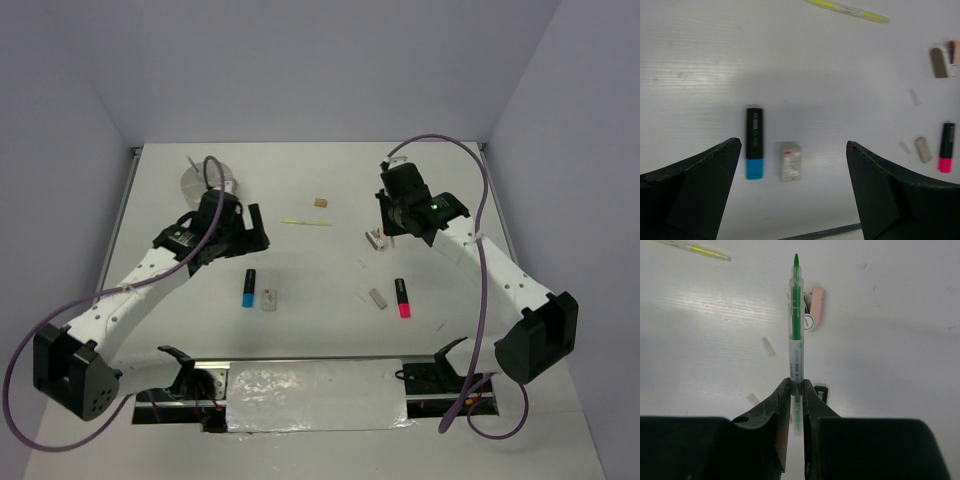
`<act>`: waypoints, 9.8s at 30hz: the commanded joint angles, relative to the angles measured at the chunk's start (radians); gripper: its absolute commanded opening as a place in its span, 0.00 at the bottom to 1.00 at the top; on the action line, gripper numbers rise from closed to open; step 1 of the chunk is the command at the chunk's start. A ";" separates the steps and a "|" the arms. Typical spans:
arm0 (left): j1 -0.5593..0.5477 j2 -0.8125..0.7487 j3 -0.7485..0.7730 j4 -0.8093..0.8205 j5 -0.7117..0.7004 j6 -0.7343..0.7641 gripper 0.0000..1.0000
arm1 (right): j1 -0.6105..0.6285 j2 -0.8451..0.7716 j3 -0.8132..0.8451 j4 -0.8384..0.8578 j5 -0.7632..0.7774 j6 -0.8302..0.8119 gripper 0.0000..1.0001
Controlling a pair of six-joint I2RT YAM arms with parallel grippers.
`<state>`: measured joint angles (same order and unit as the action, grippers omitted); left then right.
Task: Sort the stationery into containers
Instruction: Pick up the pen from the center of the board, then move the pen cap to the center of the board, then pick up the pen cap from the center of the board, then close the pen cap on the pen.
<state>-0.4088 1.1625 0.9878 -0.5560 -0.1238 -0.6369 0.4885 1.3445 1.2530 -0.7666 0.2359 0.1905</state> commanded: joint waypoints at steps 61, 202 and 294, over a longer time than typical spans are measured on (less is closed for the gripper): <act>-0.525 1.309 1.036 -0.381 -0.246 -0.821 0.26 | -0.113 -0.542 -0.271 0.029 0.068 0.138 0.00; -0.317 -0.277 -0.043 0.725 0.099 -0.219 0.02 | 0.581 -0.400 -0.334 0.730 -0.184 0.334 0.00; -0.317 -0.270 -0.069 0.709 0.187 -0.159 0.10 | 0.596 -0.321 -0.187 0.618 -0.075 0.253 0.00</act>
<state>-0.7246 0.8875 0.9176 0.1169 0.0021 -0.8291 1.0760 1.0218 0.9932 -0.1623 0.1219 0.4801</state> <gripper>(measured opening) 0.086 0.179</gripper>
